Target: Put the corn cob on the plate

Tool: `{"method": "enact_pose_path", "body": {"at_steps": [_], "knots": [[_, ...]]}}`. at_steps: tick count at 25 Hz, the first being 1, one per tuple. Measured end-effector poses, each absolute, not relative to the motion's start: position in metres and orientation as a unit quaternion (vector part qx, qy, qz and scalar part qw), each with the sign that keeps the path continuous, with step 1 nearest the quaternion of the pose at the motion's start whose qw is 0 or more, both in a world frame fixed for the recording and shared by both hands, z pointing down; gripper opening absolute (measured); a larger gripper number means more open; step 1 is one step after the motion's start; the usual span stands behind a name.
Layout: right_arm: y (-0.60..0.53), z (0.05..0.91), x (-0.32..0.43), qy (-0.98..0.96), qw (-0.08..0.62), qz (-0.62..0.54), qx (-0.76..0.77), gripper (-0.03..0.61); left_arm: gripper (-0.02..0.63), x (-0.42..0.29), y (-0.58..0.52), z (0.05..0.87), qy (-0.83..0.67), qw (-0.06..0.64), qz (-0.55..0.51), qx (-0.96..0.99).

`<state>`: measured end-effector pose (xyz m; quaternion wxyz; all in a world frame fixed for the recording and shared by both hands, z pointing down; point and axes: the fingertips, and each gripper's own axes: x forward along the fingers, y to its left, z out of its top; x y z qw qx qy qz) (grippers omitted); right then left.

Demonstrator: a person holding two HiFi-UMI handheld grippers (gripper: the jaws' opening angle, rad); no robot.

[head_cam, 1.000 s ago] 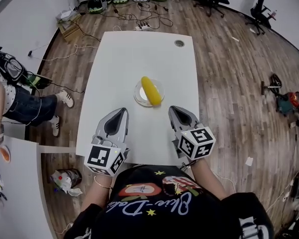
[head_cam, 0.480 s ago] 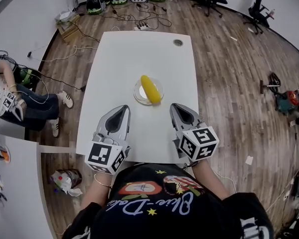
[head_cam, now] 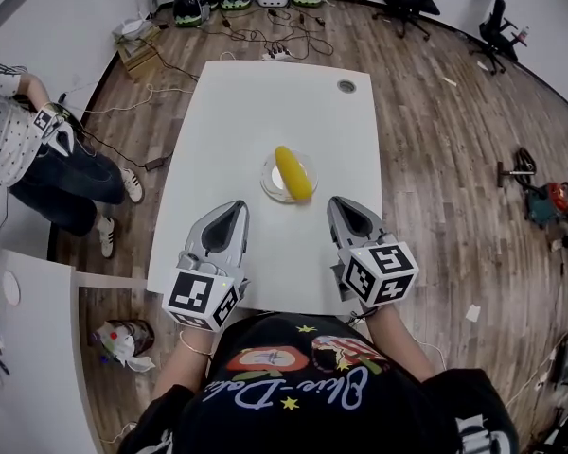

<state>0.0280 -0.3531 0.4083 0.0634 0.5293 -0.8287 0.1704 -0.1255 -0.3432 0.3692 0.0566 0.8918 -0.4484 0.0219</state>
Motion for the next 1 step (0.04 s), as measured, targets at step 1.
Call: {"method": "enact_pose_path", "body": {"at_steps": [1], "knots": [[-0.353, 0.4093, 0.0281, -0.828, 0.064, 0.172, 0.53, 0.014, -0.014, -0.1253, -0.343, 0.37, -0.448, 0.057, 0.023, 0.892]]}}
